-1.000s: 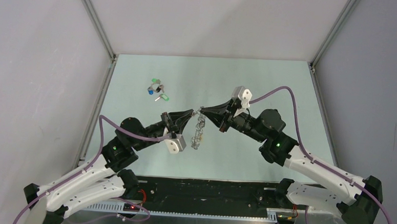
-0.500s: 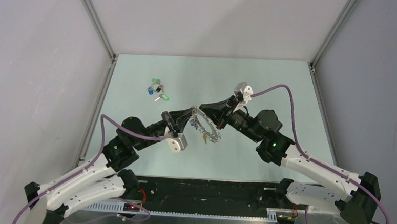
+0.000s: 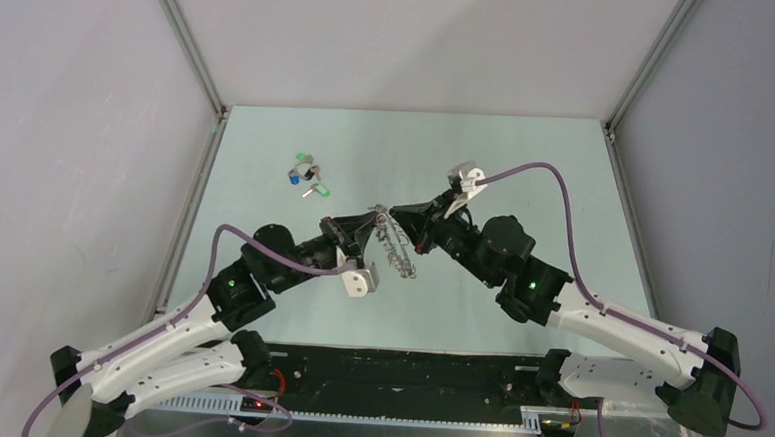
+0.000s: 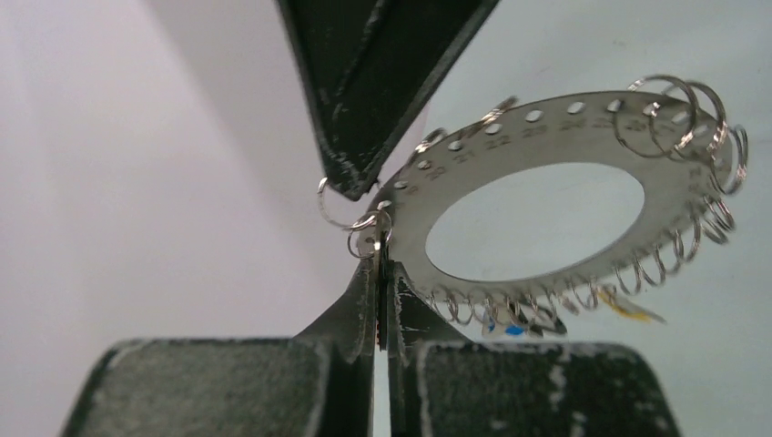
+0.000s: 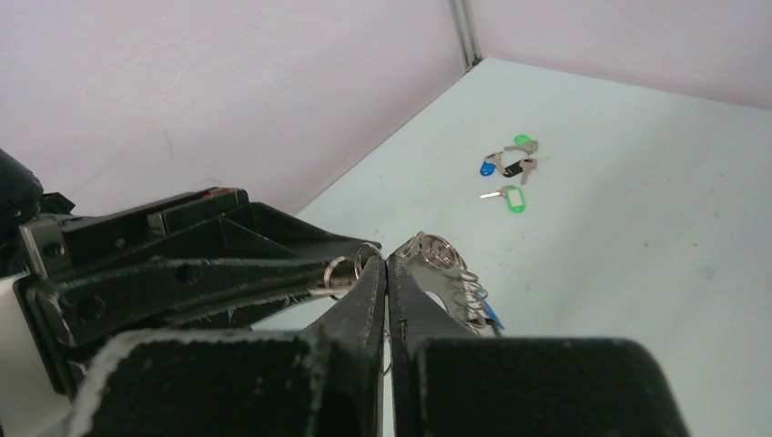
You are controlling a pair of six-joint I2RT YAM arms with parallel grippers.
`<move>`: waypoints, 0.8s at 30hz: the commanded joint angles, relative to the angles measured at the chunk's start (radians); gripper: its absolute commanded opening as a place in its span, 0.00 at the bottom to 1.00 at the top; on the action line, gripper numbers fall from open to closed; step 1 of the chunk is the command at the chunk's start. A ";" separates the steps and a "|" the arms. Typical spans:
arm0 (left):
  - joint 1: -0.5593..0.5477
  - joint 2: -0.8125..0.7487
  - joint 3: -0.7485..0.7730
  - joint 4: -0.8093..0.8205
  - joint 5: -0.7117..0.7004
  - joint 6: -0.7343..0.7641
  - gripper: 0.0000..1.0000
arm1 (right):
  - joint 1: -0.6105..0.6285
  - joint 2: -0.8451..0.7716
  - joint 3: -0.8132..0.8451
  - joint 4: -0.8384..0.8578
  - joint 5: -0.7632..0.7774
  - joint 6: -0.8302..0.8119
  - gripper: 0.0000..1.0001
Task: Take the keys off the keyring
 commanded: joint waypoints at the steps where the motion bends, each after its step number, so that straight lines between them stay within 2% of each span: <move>1: -0.025 0.011 0.045 -0.070 0.005 0.057 0.00 | 0.036 0.021 0.111 -0.030 0.121 -0.059 0.00; 7: -0.026 0.017 0.056 -0.099 0.023 0.069 0.00 | 0.056 0.065 0.169 -0.150 0.090 -0.143 0.00; 12: -0.027 0.007 0.054 -0.102 0.028 0.077 0.00 | 0.056 0.090 0.224 -0.235 0.129 -0.117 0.00; 16: -0.039 0.010 0.049 -0.106 0.036 0.089 0.00 | 0.055 0.085 0.225 -0.230 0.215 -0.037 0.00; 24: -0.054 0.041 0.049 -0.109 0.034 0.100 0.00 | 0.046 0.057 0.195 -0.174 0.278 0.258 0.00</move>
